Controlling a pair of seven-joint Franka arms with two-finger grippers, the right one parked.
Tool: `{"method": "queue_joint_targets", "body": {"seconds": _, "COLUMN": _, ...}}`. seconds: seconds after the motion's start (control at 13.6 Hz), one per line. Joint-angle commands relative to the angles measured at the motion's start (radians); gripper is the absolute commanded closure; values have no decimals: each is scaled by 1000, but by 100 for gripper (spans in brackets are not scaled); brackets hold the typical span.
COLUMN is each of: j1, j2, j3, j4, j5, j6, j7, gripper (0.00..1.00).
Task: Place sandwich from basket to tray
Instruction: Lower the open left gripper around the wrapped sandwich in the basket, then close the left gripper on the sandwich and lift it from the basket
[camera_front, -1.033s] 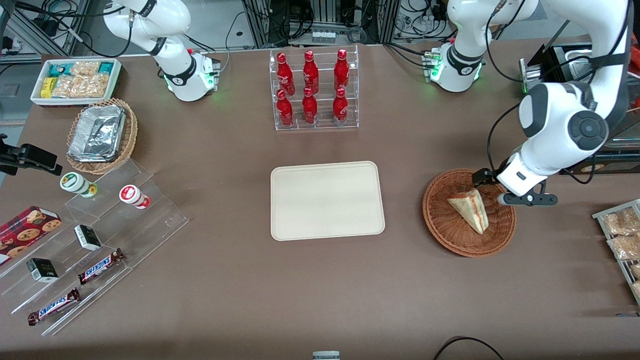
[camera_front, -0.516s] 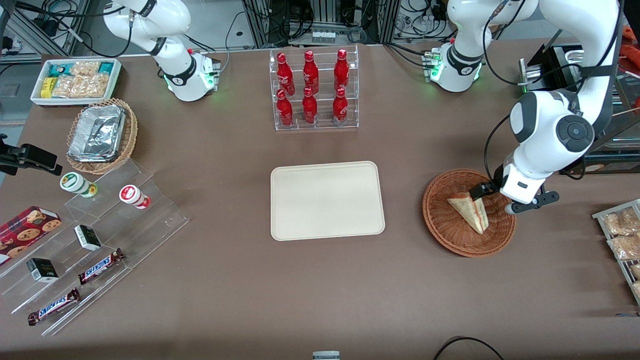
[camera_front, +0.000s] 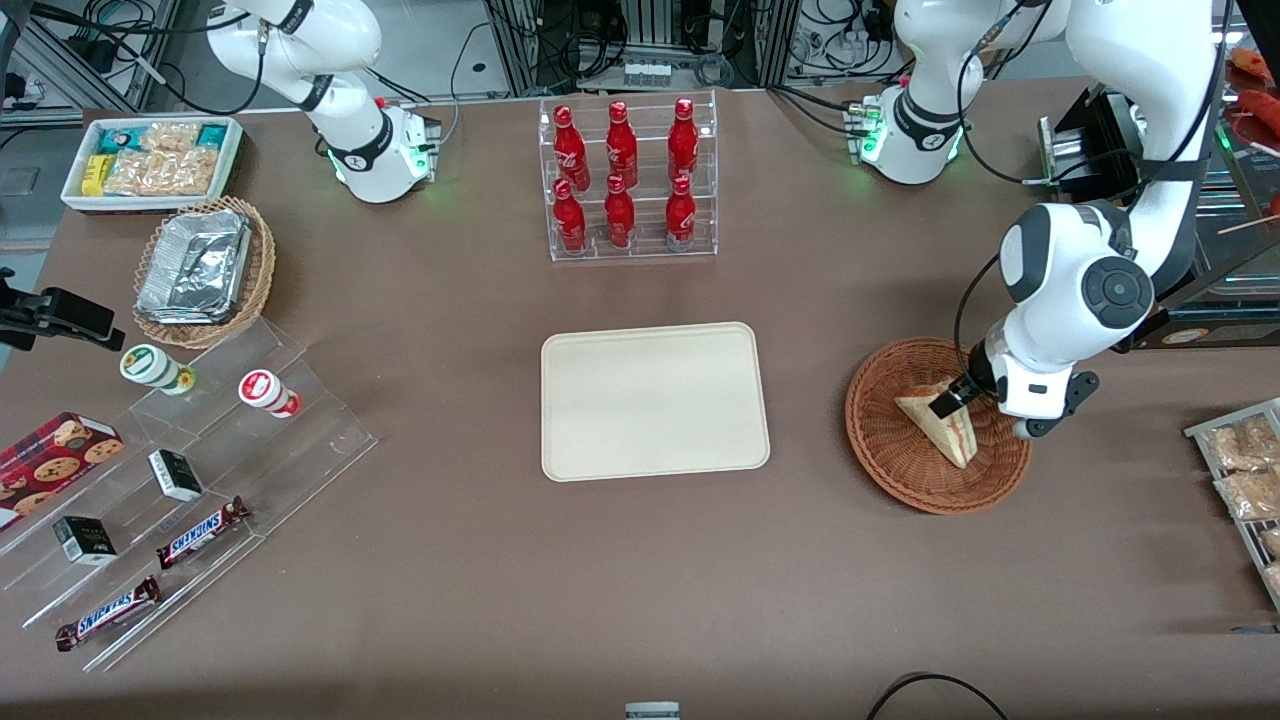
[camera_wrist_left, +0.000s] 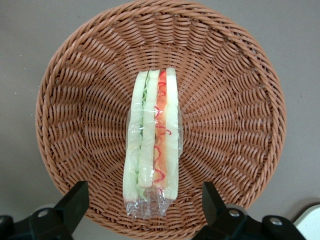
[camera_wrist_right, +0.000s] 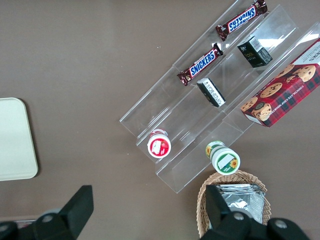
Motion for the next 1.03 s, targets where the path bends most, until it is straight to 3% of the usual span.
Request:
{"method": "queue_joint_targets", "body": {"seconds": 0.0, "j1": -6, "j2": 38, "j3": 4, "j4": 23, "j5": -8, "j6": 13, "j7": -22, "gripper": 0}}
{"method": "queue_joint_targets", "body": {"seconds": 0.52, "j1": -6, "j2": 127, "j3": 4, "j4": 20, "j5": -8, "j6": 103, "j7": -40, "gripper": 0}}
{"method": "queue_joint_targets", "body": {"seconds": 0.59, "j1": -6, "j2": 126, "j3": 4, "j4": 20, "j5": -8, "j6": 100, "j7": -49, "gripper": 7}}
{"method": "queue_joint_targets", "body": {"seconds": 0.66, "j1": -6, "j2": 121, "j3": 4, "j4": 16, "j5": -8, "j6": 92, "j7": -72, "gripper": 71}}
{"method": "queue_joint_targets", "body": {"seconds": 0.74, "j1": -6, "j2": 115, "j3": 4, "j4": 15, "j5": -5, "j6": 70, "j7": -66, "gripper": 100}}
{"method": "queue_joint_targets", "body": {"seconds": 0.96, "j1": -6, "j2": 86, "j3": 2, "j4": 26, "j5": 0, "j6": -9, "j7": 16, "gripper": 100}}
